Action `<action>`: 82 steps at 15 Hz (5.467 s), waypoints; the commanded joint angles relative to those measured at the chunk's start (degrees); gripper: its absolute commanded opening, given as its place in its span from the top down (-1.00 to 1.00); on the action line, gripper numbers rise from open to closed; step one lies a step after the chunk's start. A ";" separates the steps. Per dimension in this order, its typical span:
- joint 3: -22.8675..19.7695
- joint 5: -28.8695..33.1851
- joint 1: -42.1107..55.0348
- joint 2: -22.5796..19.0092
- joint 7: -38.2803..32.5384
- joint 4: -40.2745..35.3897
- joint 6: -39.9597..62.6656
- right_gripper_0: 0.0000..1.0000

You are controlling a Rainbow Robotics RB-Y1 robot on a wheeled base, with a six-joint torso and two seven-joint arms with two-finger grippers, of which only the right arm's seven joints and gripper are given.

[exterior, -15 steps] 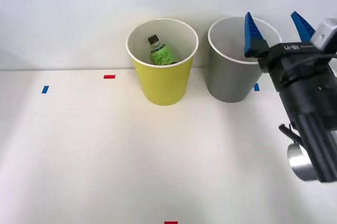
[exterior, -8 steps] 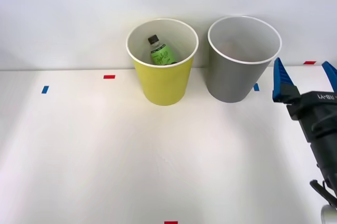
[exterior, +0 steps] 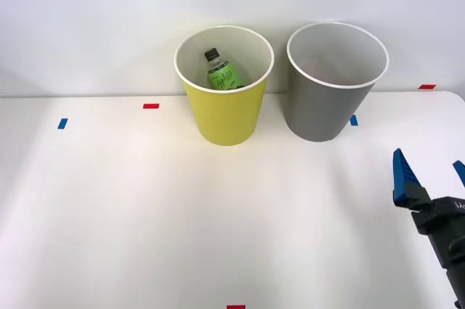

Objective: Put cans in the gray bin, plastic bottles in the light green bin

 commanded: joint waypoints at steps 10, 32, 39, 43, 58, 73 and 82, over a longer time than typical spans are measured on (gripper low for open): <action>-13.26 0.46 -3.16 15.10 19.35 25.62 -27.97 -1.00; -13.61 -17.56 0.62 18.39 48.97 35.46 -40.10 -1.00; -11.15 -15.10 1.59 18.39 54.68 35.55 -40.10 -1.00; -9.31 -13.26 3.17 17.30 54.24 35.37 -41.77 -1.00; 2.56 -25.03 11.60 14.22 52.83 35.20 -46.69 -1.00; 3.88 -26.97 13.10 12.90 51.78 35.20 -47.75 -1.00; 3.88 -26.97 13.10 12.90 51.78 35.20 -47.75 -1.00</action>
